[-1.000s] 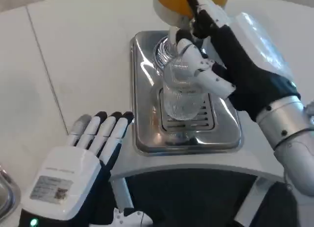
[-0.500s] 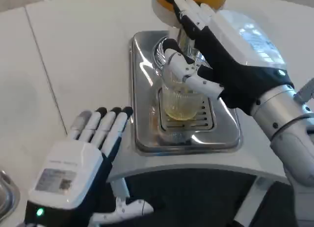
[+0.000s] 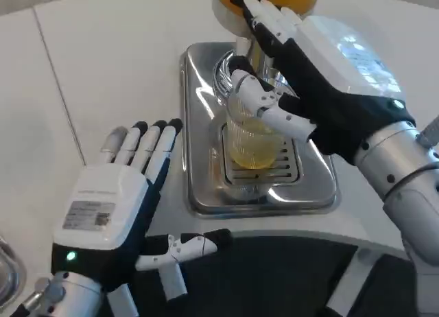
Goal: Grasp the cup under the faucet to collect the drink, then remove the cup.
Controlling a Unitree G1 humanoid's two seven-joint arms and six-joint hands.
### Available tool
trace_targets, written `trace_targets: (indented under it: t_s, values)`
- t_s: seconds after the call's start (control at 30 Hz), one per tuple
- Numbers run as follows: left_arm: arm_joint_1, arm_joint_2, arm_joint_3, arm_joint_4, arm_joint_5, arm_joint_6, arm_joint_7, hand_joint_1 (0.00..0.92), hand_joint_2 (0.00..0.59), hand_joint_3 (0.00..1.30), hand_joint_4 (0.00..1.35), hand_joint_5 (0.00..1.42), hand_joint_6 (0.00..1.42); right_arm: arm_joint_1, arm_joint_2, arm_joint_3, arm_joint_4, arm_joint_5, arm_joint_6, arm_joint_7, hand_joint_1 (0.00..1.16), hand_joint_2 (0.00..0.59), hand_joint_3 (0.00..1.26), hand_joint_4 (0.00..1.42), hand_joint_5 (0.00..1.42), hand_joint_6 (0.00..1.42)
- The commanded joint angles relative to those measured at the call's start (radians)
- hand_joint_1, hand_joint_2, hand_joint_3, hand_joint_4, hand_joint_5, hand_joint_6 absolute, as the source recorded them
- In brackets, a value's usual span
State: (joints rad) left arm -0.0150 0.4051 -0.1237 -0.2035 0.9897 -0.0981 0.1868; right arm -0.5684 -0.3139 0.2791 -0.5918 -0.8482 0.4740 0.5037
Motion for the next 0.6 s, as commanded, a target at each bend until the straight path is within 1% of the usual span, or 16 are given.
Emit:
trace_targets:
  t_s: [0.03, 0.17, 0.27, 0.47, 0.57, 0.6]
  values:
    - [-0.02, -0.008, -0.02, 0.021, -0.003, 0.014, 0.014, 0.0, 0.045, 0.0, 0.0, 0.0, 0.01, 0.024, 0.004, 0.011, -0.003, 0.004, -0.004, 0.029, 0.0, 0.573, 0.07, 0.0, 0.0, 0.02]
    - [-0.037, -0.008, -0.03, 0.031, -0.004, 0.018, 0.013, 0.0, 0.046, 0.0, 0.0, 0.0, 0.01, 0.034, 0.01, 0.007, -0.012, 0.003, 0.004, 0.029, 0.0, 0.575, 0.07, 0.0, 0.0, 0.01]
    - [-0.047, -0.008, -0.035, 0.04, -0.006, 0.019, 0.011, 0.0, 0.046, 0.0, 0.0, 0.0, 0.01, 0.052, 0.027, -0.01, -0.026, 0.011, 0.019, 0.016, 0.0, 0.575, 0.08, 0.0, 0.0, 0.01]
    - [-0.054, -0.007, -0.044, 0.047, -0.01, 0.02, 0.01, 0.0, 0.046, 0.0, 0.0, 0.0, 0.01, 0.144, 0.098, -0.077, -0.072, 0.007, 0.042, -0.088, 0.0, 0.586, 0.07, 0.0, 0.0, 0.0]
    - [-0.059, -0.007, -0.05, 0.055, -0.016, 0.018, 0.015, 0.0, 0.046, 0.0, 0.0, 0.0, 0.01, 0.192, 0.13, -0.094, -0.082, -0.013, 0.04, -0.149, 0.0, 0.586, 0.06, 0.0, 0.0, 0.0]
    - [-0.06, -0.008, -0.051, 0.057, -0.018, 0.017, 0.017, 0.0, 0.046, 0.0, 0.0, 0.0, 0.01, 0.203, 0.138, -0.095, -0.084, -0.021, 0.039, -0.166, 0.0, 0.586, 0.04, 0.0, 0.0, 0.0]
